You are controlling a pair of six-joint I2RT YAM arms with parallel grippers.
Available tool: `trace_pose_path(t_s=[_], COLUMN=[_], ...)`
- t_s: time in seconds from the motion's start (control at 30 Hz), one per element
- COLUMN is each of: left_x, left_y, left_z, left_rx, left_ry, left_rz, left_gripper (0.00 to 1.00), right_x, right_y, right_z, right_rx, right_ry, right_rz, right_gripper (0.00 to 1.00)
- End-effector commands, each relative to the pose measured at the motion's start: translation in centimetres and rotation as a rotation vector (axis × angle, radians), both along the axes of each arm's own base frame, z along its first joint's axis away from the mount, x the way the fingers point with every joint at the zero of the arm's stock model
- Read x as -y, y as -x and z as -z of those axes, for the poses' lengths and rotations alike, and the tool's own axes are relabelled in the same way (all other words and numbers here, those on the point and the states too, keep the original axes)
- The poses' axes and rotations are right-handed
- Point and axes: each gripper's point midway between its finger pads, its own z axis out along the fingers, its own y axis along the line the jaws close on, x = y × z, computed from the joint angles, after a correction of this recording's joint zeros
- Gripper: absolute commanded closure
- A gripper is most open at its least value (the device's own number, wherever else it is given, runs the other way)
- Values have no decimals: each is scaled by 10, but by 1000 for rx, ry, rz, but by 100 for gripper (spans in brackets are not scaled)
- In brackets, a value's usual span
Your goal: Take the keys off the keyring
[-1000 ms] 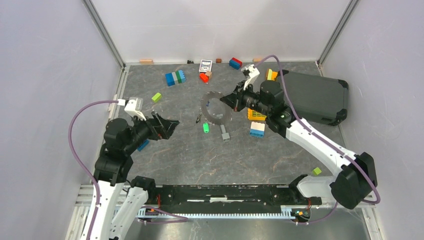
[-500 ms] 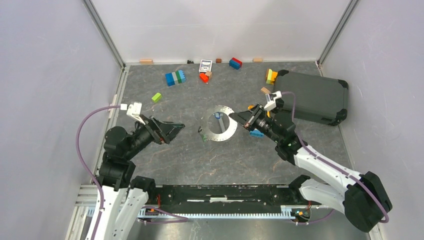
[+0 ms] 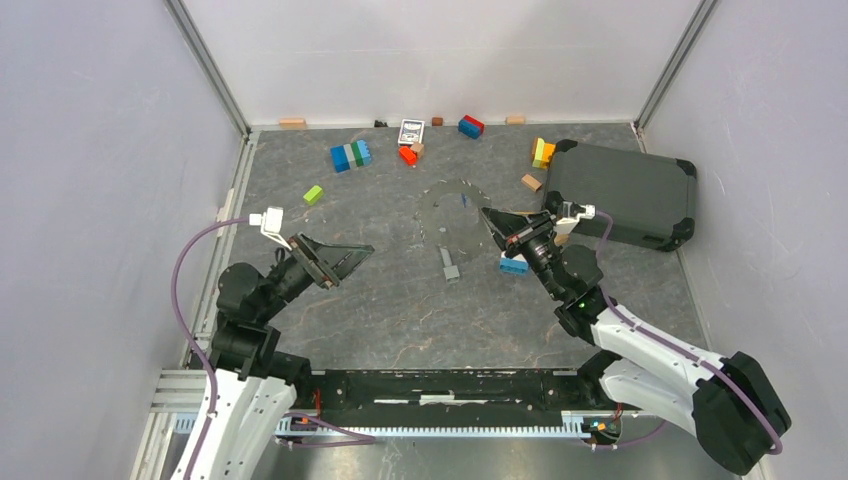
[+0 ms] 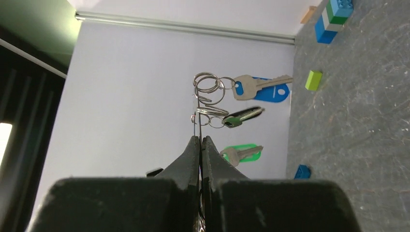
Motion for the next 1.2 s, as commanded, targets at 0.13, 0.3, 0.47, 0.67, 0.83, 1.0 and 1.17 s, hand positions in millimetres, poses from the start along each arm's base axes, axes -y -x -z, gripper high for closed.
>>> trace_pose_path(t_s=[0.13, 0.3, 0.47, 0.67, 0.83, 1.0, 1.17], left_x=[40, 72, 78, 82, 79, 71, 72], left_y=[5, 7, -4, -12, -16, -16, -15], left_z=[-11, -7, -3, -13, -22, -29, -14], left_rx=[24, 36, 35, 53, 82, 106, 78], left_ry=[34, 0, -6, 5, -42, -102, -144], left_rz=[90, 125, 101, 87, 61, 32, 49], left_gripper=[18, 19, 19, 21, 21, 21, 23], right_x=[10, 8, 6, 3, -2, -8, -16], right_y=[-5, -3, 2, 11, 20, 29, 38], right_z=[-29, -22, -22, -21, -15, -12, -20], right_rx=[33, 21, 25, 38, 42, 57, 94], right_ry=[-130, -117, -107, -88, -57, -14, 5], right_rz=[66, 59, 34, -6, -51, -105, -168], right_gripper=[100, 100, 100, 100, 100, 100, 100])
